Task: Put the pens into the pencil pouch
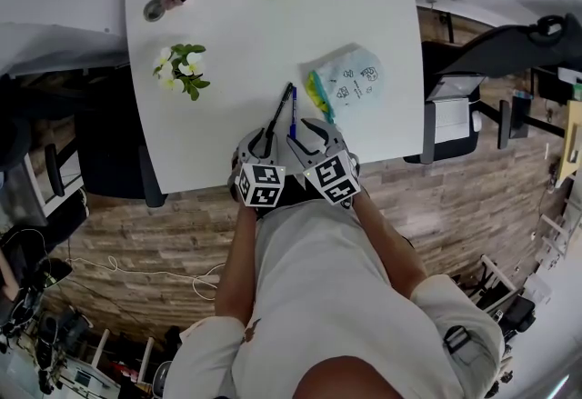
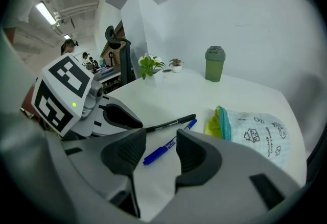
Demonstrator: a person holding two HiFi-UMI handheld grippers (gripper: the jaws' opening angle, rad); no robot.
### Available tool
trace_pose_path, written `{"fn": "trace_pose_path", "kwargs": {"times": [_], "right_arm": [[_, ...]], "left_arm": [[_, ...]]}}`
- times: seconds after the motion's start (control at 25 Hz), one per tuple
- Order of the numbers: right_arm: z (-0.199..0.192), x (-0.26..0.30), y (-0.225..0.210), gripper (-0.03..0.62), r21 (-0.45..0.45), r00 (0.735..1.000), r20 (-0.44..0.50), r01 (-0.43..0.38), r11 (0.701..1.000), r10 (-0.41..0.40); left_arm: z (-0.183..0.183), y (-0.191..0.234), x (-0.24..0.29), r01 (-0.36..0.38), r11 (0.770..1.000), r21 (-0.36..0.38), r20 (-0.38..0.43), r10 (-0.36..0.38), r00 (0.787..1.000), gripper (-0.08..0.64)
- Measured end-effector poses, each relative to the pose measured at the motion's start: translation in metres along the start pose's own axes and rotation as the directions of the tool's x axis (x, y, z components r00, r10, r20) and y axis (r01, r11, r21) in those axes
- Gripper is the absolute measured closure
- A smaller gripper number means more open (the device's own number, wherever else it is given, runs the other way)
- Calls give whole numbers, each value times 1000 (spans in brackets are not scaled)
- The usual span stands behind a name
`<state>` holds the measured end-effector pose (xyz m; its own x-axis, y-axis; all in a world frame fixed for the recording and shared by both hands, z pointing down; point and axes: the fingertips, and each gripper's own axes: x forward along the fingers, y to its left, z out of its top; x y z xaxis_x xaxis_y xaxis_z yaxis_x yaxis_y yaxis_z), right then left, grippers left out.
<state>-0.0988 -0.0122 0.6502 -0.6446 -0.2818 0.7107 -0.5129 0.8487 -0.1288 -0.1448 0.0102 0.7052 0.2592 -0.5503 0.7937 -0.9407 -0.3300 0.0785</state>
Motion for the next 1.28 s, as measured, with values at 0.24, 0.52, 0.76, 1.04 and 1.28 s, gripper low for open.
{"fn": "trace_pose_path", "kwargs": {"times": [0.24, 0.52, 0.76, 1.04, 1.28], "right_arm": [[0, -2, -1, 407, -1, 1000, 2, 5, 1000, -5], [5, -11, -12, 407, 7, 999, 21, 49, 999, -49], [3, -20, -36, 407, 36, 990, 23, 140, 989, -141], [-5, -30, -77, 407, 70, 953, -28, 304, 950, -302], [-16, -30, -100, 432, 71, 927, -99, 370, 926, -363]], "left_arm": [[-1, -1, 0, 8, 1000, 18, -2, -8, 1000, 512], [6, 0, -6, 25, 999, 26, 13, -25, 1000, 515], [15, -1, -19, 63, 995, 78, 29, -65, 997, 517], [22, 0, -29, 110, 983, 146, 28, -115, 993, 517], [28, -8, -34, 160, 964, 212, 14, -167, 986, 518]]}}
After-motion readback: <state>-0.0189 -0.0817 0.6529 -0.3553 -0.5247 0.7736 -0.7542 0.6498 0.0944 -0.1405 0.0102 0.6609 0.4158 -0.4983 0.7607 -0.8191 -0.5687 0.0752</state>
